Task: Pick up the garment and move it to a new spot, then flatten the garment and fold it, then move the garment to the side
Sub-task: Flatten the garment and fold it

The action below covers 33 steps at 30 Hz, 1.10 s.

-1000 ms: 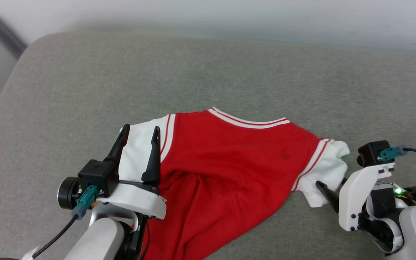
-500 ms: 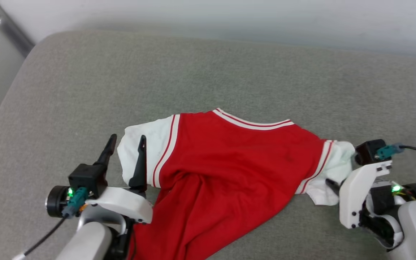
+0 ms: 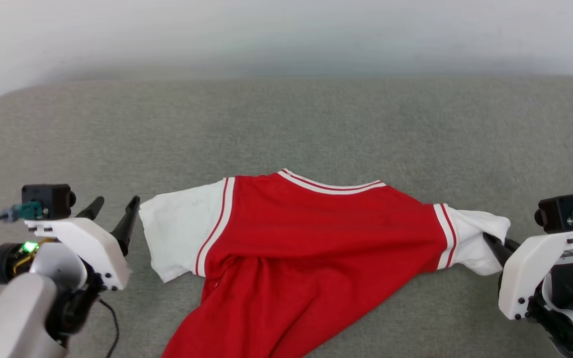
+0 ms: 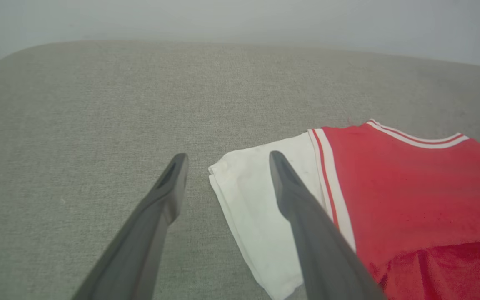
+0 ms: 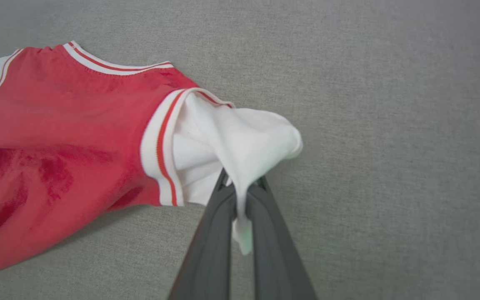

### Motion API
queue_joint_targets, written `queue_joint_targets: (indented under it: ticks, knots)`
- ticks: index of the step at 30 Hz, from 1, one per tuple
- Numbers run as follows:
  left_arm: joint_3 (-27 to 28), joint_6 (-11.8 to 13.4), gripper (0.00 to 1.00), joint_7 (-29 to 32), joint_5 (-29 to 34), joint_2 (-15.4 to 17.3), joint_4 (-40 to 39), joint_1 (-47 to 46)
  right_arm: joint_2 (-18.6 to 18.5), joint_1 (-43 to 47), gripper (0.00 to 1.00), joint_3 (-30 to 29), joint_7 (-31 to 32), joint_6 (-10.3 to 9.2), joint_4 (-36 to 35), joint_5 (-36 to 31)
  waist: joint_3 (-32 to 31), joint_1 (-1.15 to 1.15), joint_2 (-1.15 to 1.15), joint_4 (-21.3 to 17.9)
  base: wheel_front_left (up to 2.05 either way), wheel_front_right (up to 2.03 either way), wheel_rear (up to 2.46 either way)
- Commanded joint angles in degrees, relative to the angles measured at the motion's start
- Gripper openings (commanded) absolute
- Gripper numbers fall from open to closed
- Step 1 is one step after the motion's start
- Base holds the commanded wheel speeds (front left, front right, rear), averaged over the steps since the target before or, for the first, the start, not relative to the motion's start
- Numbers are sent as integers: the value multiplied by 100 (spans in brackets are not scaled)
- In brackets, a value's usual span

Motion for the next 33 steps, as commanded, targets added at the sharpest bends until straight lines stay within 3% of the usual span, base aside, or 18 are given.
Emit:
queue_joint_targets:
  ticks: [1, 5, 9, 13, 18, 19, 20, 21, 26, 33]
  knots:
    - [-53, -190, 100, 327, -141, 113, 130, -152, 67, 17, 0, -5, 19, -5, -80, -12, 177, 0, 0, -174, 0, 0, 0]
    - [-156, -629, 100, 1287, -550, 347, 539, -539, 161, 11, 0, 0, -7, -6, -219, -11, 487, 0, 0, -347, 0, 0, 0]
    - [-271, -862, 100, 1985, -806, 442, 880, -872, 255, -104, 0, 49, -97, -6, -241, -13, 776, 0, 0, -472, 0, 0, 0]
    - [-402, -969, 100, 2372, -885, 416, 1183, -1156, 287, -172, 0, 111, -161, -6, -200, -5, 981, 0, 0, -560, 0, 0, 0]
    - [-823, -917, 100, 3223, -937, 214, 1689, -1200, 268, -236, 0, 182, -210, -6, -125, 17, 1046, 0, 0, -624, 0, 0, 0]
    - [-890, -898, 63, 3375, -949, 163, 1754, -1185, 264, -245, 0, 192, -217, -6, -118, 18, 1047, 0, 0, -631, 0, 0, 0]
    - [-944, -888, 35, 3465, -976, 94, 1783, -1178, 258, -252, 0, 197, -227, -6, -101, 17, 1037, 0, 0, -634, 0, 0, 0]
    - [-963, -893, 0, 3469, -988, 19, 1779, -1202, 248, -263, 0, 196, -233, -6, -97, 10, 1029, 0, 0, -630, 0, 0, 0]
    - [-950, -932, 0, 3063, -820, -40, 1736, -1383, 190, -280, 0, 181, -330, -6, -73, -40, 872, 0, 0, -565, 0, 0, 0]
    - [-786, -805, 0, 2035, -331, 40, 1458, -1869, 35, -447, 0, 80, -546, -6, 118, -225, 416, 0, 0, -382, 0, 0, 0]
